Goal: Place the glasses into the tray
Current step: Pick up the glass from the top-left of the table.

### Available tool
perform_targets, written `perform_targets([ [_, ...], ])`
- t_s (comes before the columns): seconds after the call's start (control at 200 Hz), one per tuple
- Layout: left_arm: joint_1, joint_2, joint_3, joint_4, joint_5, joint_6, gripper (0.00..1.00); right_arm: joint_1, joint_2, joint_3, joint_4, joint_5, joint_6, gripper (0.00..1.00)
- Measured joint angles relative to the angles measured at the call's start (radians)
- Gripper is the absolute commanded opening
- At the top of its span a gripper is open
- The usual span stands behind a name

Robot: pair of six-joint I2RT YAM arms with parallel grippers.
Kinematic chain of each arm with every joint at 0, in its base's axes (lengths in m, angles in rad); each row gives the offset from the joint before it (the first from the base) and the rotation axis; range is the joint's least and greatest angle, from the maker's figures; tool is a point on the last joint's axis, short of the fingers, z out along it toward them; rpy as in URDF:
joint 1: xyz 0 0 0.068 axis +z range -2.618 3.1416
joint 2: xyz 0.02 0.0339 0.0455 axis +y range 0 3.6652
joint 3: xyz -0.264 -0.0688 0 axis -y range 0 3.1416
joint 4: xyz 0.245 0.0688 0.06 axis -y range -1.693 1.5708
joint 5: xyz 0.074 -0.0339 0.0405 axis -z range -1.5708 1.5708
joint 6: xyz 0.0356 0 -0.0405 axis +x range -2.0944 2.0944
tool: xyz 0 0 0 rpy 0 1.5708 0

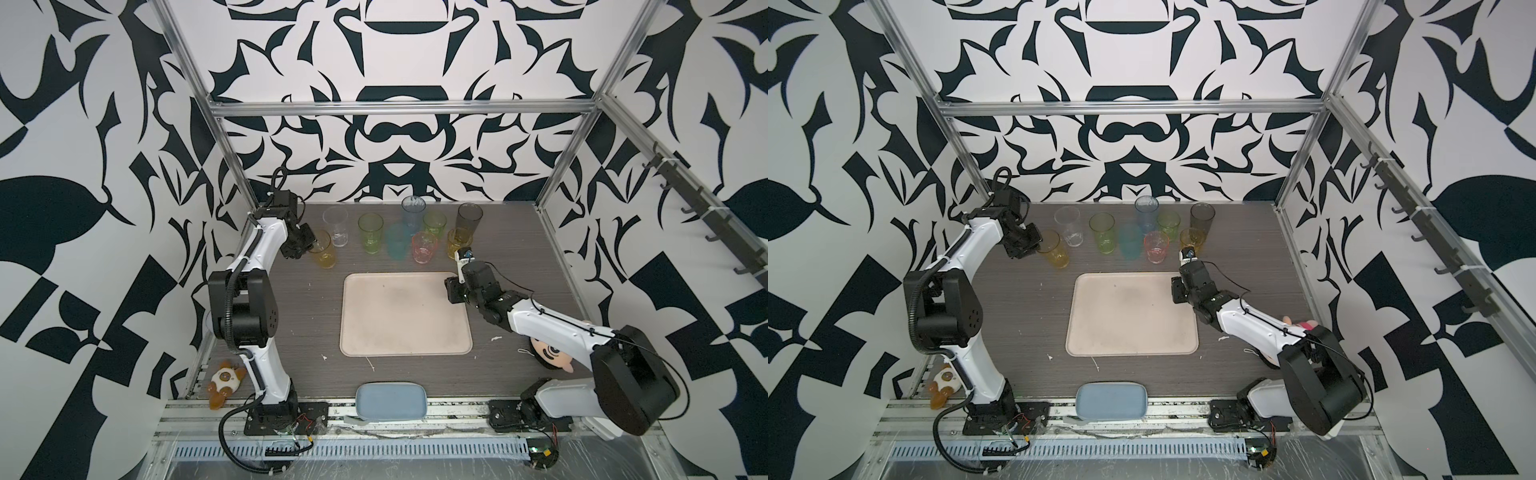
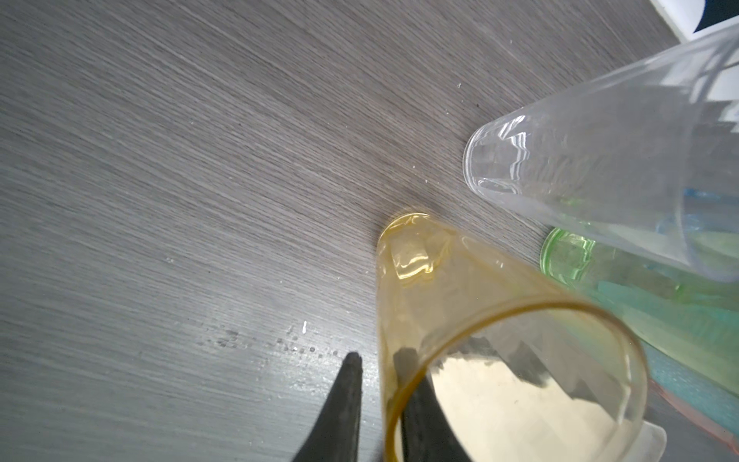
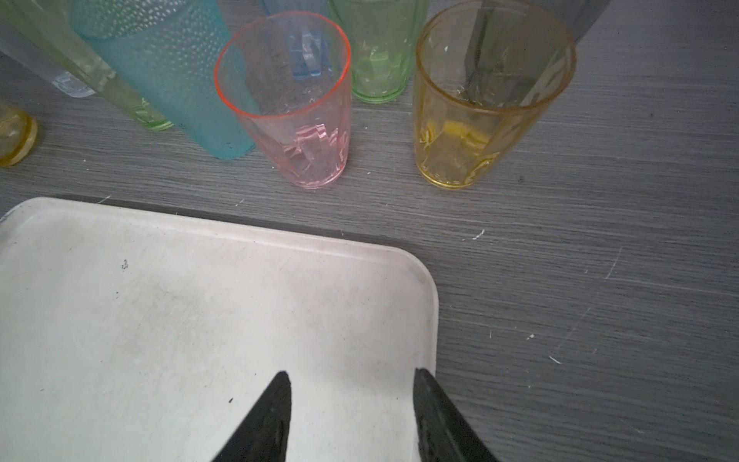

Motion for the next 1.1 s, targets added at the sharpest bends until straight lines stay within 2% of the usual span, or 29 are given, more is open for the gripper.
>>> perform_targets([
  [0.38, 0.000, -0.014, 0.000, -0.059, -0.025, 0.019, 0.07, 0.000, 0.000, 0.000, 0.000, 0.000, 0.000, 0.51],
  [0.67, -0.005, -0.158, 0.011, -0.183, -0.051, 0.061, 0.05, 0.000, 0.000, 0.000, 0.000, 0.000, 0.000, 0.51],
  [0.805, -0.029, -0.211, 0.046, -0.246, -0.092, 0.083, 0.05, 0.000, 0.000, 0.000, 0.000, 0.000, 0.000, 0.51],
  [1.1, -0.158, -0.239, 0.101, -0.346, -0.134, 0.113, 0.04, 0.000, 0.000, 0.002, -0.001, -0.001, 0.000, 0.50],
])
